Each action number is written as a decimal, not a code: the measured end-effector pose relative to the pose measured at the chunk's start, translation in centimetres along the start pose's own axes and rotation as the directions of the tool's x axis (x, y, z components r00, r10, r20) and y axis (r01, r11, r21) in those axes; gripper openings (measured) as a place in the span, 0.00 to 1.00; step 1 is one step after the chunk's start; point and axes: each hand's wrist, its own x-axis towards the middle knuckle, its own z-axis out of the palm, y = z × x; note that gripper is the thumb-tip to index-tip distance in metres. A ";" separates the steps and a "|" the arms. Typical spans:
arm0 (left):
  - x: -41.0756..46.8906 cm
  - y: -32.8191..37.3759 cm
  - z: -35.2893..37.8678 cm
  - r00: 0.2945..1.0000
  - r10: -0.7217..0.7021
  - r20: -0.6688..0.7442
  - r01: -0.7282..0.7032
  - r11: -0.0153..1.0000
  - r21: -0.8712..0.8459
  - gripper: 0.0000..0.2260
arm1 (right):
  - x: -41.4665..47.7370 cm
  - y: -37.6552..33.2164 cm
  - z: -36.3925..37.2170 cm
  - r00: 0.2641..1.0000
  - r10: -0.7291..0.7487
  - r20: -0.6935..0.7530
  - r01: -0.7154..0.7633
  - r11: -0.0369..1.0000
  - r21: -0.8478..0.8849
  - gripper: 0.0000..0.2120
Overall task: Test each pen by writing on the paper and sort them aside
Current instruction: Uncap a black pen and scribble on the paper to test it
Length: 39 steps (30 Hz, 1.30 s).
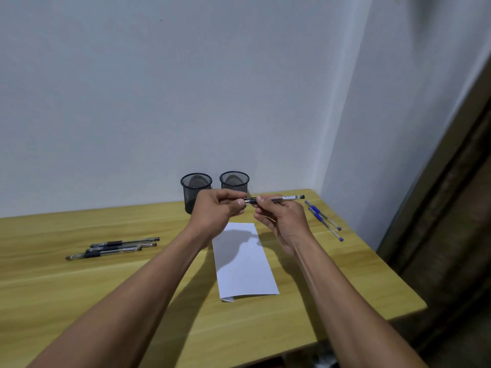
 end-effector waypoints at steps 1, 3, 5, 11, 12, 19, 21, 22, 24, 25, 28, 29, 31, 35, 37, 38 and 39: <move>0.1 0.1 0.1 1.000 0.004 0.010 -0.004 1.000 0.028 0.07 | 0.0 0.0 -0.2 1.000 0.003 0.000 -0.003 1.000 -0.011 0.02; 0.5 0.1 0.1 0.999 0.004 0.037 -0.008 0.994 0.105 0.07 | 0.1 -0.1 -0.8 1.000 0.021 0.014 -0.021 0.998 -0.054 0.02; 1.3 0.2 0.3 0.997 -0.002 0.077 -0.011 0.986 0.167 0.07 | 0.2 -0.6 -1.7 0.999 0.049 0.021 -0.047 0.995 -0.091 0.01; 4.1 -0.2 1.9 0.994 -0.001 0.107 -0.019 0.983 0.185 0.07 | 0.4 -4.0 -6.6 0.993 -0.112 -0.042 0.084 0.904 -0.419 0.03; 4.6 -0.6 2.6 0.992 0.000 0.128 -0.025 0.980 0.196 0.08 | 0.3 -4.3 -7.6 0.988 -0.150 -0.030 0.110 0.833 -0.542 0.03; 7.0 -3.7 9.5 0.978 0.049 0.204 -0.134 0.893 0.429 0.12 | -0.9 -3.9 -13.0 0.941 -0.325 -0.099 0.045 0.409 -0.911 0.03; 7.1 -4.5 10.7 0.971 0.007 0.239 -0.139 0.830 0.540 0.19 | -0.9 -3.2 -14.2 0.911 -0.380 -0.161 -0.008 0.374 -0.927 0.05; 7.1 -5.0 11.1 0.965 -0.023 0.261 -0.144 0.786 0.601 0.21 | -0.8 -2.8 -14.7 0.897 -0.400 -0.188 -0.038 0.353 -0.935 0.06; 7.2 -6.4 11.5 0.947 -0.095 0.305 -0.163 0.680 0.715 0.25 | -0.2 -1.6 -15.7 0.877 -0.422 -0.228 -0.099 0.306 -0.947 0.08; 7.3 -7.1 11.7 0.937 -0.127 0.324 -0.175 0.631 0.755 0.27 | 0.1 -1.0 -16.1 0.870 -0.428 -0.245 -0.129 0.282 -0.951 0.08; 7.4 -8.7 12.2 0.923 -0.169 0.346 -0.221 0.503 0.836 0.30 | 1.2 0.8 -16.7 0.856 -0.436 -0.277 -0.200 0.215 -0.956 0.10; 7.5 -9.0 12.4 0.919 -0.176 0.354 -0.247 0.444 0.861 0.29 | 1.5 1.2 -16.8 0.854 -0.439 -0.278 -0.215 0.188 -0.958 0.10; 7.8 -9.3 12.9 0.907 -0.192 0.376 -0.301 0.331 0.894 0.28 | 1.9 1.9 -16.8 0.856 -0.440 -0.271 -0.239 0.129 -0.963 0.11; 8.1 -9.7 13.5 0.895 -0.205 0.396 -0.343 0.250 0.905 0.30 | 2.1 2.3 -16.7 0.859 -0.445 -0.252 -0.251 0.061 -0.966 0.11; 8.1 -9.7 13.5 0.897 -0.195 0.398 -0.349 0.243 0.905 0.30 | 2.0 2.1 -16.5 0.857 -0.453 -0.244 -0.238 0.071 -0.969 0.12; 8.1 -9.7 13.4 0.896 -0.193 0.399 -0.349 0.245 0.904 0.30 | 1.8 1.9 -16.3 0.856 -0.458 -0.240 -0.229 0.080 -0.970 0.13; 8.0 -9.7 13.3 0.896 -0.192 0.401 -0.351 0.250 0.902 0.30 | 1.6 1.7 -16.1 0.855 -0.464 -0.232 -0.216 0.087 -0.972 0.14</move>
